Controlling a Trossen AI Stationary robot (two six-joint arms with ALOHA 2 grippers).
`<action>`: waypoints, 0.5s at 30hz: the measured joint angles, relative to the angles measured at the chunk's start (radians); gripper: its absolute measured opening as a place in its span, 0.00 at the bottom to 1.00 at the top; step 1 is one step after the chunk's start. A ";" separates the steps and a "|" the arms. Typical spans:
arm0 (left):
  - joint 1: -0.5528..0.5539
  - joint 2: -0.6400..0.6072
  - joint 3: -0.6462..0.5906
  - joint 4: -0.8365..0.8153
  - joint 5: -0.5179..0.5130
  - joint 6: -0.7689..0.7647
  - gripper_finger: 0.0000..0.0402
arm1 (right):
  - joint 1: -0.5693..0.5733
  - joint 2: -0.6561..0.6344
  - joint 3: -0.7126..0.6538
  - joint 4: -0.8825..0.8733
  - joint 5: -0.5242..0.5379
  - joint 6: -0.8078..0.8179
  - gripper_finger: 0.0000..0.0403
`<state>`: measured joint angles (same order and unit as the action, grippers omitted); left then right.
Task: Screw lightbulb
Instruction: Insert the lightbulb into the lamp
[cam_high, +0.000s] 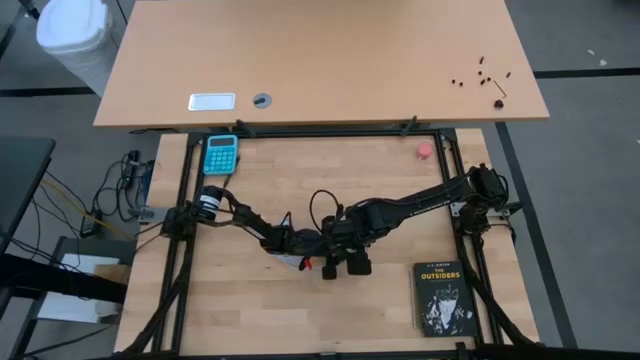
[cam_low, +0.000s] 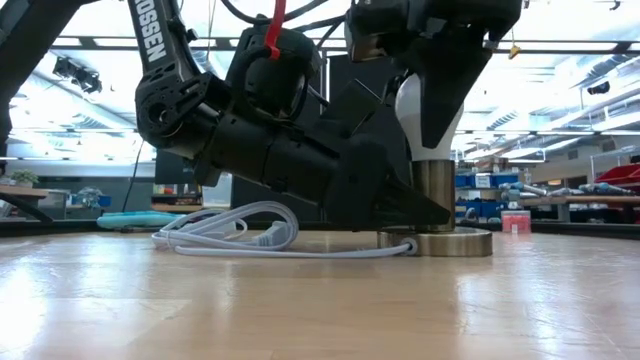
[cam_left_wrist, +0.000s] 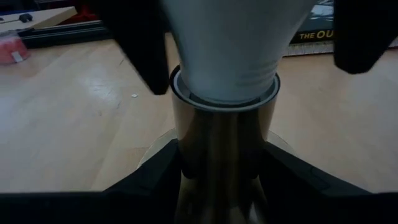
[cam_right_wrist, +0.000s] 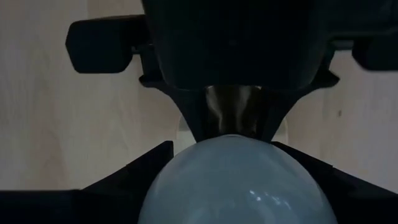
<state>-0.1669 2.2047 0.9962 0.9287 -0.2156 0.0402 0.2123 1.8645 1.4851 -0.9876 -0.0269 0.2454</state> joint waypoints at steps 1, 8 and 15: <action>0.000 0.000 0.000 0.000 -0.004 0.000 0.49 | 0.000 0.000 -0.001 -0.001 0.000 0.015 0.67; -0.010 0.000 0.000 0.001 -0.036 0.000 0.49 | -0.012 0.000 -0.001 -0.002 0.000 0.126 0.66; -0.010 0.000 0.000 0.000 -0.049 -0.010 0.49 | -0.035 0.000 -0.001 -0.008 0.007 0.255 0.67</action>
<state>-0.1772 2.2047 0.9962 0.9287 -0.2649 0.0300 0.1773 1.8641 1.4838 -0.9958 -0.0203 0.5002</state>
